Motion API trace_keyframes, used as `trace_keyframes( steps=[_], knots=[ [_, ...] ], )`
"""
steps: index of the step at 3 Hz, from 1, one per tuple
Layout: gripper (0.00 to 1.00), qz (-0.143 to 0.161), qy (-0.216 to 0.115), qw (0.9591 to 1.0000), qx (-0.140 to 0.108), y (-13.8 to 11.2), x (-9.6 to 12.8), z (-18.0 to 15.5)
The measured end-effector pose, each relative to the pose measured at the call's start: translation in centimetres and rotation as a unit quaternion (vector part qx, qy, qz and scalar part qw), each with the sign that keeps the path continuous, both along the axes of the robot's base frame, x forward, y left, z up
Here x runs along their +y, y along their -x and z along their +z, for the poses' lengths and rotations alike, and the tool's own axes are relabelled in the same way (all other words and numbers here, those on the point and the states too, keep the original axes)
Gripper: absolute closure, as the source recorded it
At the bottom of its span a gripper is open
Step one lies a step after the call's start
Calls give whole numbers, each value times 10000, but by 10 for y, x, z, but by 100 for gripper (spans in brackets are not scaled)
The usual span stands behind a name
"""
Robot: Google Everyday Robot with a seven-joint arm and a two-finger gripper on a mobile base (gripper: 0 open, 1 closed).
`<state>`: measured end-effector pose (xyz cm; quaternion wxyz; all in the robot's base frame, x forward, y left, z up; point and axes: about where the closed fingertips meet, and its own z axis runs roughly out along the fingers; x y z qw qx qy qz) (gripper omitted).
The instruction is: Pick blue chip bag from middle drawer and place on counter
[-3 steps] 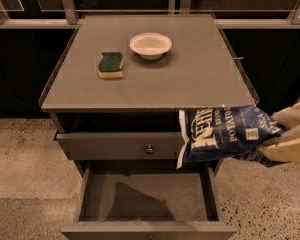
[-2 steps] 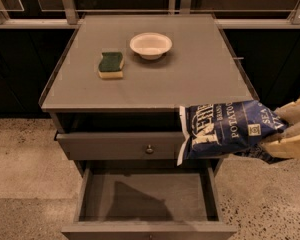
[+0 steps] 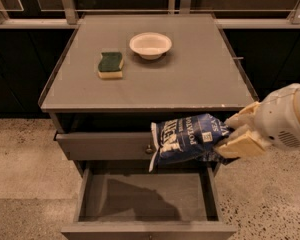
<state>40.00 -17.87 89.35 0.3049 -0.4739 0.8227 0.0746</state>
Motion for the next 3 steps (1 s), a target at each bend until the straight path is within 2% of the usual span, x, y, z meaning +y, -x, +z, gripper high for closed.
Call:
trace_keyframes(
  steps=[1, 2, 3],
  knots=[
    [100, 295, -95, 9995, 104, -46, 44, -35],
    [100, 578, -46, 9983, -67, -95, 81, -41],
    [100, 761, 76, 9966, -321, -142, 105, -29]
  ],
)
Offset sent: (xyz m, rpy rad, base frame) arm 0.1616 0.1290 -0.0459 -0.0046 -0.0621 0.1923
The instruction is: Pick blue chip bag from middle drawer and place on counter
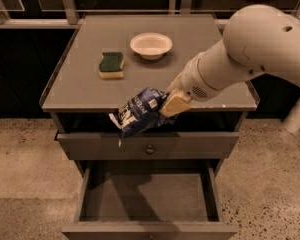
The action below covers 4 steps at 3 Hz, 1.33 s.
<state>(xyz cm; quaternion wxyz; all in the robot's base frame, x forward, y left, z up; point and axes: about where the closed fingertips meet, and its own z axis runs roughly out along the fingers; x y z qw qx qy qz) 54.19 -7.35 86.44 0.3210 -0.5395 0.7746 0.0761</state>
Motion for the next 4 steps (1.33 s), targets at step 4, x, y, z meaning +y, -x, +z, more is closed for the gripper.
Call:
trace_keyframes(
  steps=[4],
  knots=[
    [100, -648, 349, 9960, -500, -77, -64, 29]
  ],
)
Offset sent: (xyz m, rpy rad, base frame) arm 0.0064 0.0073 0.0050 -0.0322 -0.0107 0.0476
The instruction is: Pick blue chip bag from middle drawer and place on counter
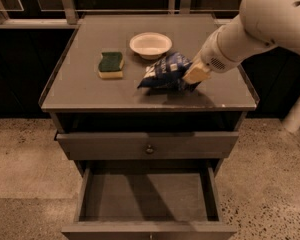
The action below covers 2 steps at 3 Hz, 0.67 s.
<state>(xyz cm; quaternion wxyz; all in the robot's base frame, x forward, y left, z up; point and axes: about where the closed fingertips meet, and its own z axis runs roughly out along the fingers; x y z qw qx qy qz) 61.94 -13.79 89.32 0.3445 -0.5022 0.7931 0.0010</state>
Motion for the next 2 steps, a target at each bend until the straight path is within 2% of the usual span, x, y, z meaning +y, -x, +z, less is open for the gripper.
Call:
trace_keyframes(
  steps=[1, 2],
  knots=[
    [100, -242, 139, 9996, 36, -31, -27, -5],
    [80, -270, 137, 9995, 19, -34, -31, -4]
  ],
)
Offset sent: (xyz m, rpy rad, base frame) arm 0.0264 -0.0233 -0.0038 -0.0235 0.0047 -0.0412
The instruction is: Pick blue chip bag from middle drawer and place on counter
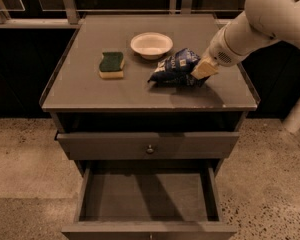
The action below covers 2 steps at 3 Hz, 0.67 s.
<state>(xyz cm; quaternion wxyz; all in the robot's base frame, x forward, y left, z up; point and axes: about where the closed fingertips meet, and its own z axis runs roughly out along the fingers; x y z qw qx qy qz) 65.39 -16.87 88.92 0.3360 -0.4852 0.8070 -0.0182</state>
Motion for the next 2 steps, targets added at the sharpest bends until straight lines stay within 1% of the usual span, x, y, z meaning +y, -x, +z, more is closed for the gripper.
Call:
trace_keyframes(
  steps=[2],
  knots=[
    [36, 0, 0, 10000, 0, 0, 0, 0]
  ],
)
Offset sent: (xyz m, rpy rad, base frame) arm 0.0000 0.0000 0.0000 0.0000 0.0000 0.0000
